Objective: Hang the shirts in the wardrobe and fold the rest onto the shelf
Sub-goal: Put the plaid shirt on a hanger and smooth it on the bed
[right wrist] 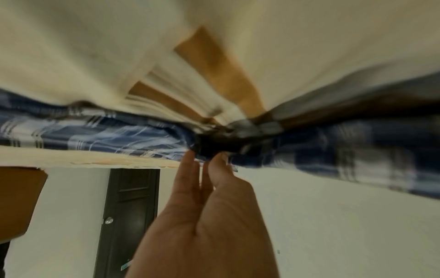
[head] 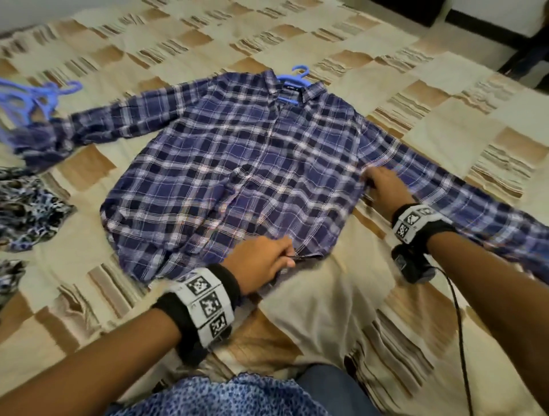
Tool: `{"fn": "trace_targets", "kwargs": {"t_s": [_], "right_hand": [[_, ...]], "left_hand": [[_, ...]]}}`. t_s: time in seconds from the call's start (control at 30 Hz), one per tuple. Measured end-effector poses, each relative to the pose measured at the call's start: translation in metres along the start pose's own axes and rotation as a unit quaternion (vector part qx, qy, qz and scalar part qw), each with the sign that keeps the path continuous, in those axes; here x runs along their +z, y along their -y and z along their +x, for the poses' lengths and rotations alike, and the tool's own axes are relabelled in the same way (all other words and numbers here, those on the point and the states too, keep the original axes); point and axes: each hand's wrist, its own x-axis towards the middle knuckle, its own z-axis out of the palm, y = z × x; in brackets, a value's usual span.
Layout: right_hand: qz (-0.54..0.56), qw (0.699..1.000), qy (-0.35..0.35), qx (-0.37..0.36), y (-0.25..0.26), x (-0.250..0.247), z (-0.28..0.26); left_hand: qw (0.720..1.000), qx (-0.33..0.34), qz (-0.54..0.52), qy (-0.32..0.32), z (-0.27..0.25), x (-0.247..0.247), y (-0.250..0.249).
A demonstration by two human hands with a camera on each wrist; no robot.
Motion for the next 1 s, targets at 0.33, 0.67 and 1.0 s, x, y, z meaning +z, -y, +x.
{"fn": "trace_targets", "kwargs": {"t_s": [0.33,0.67,1.0], "right_hand": [[0.449,0.808,0.216,0.316,0.047,0.026,-0.079],[0.469,0.787,0.262,0.303,0.060,0.022,-0.118],[0.387,0.807,0.294,0.336,0.057,0.042,-0.153]], "left_hand": [[1.000,-0.008,0.015,0.004,0.001,0.017,-0.033],[0.989,-0.003,0.124,0.077,0.000,0.036,-0.054],[0.994,-0.067,0.062,0.059,-0.013,0.053,-0.032]]}}
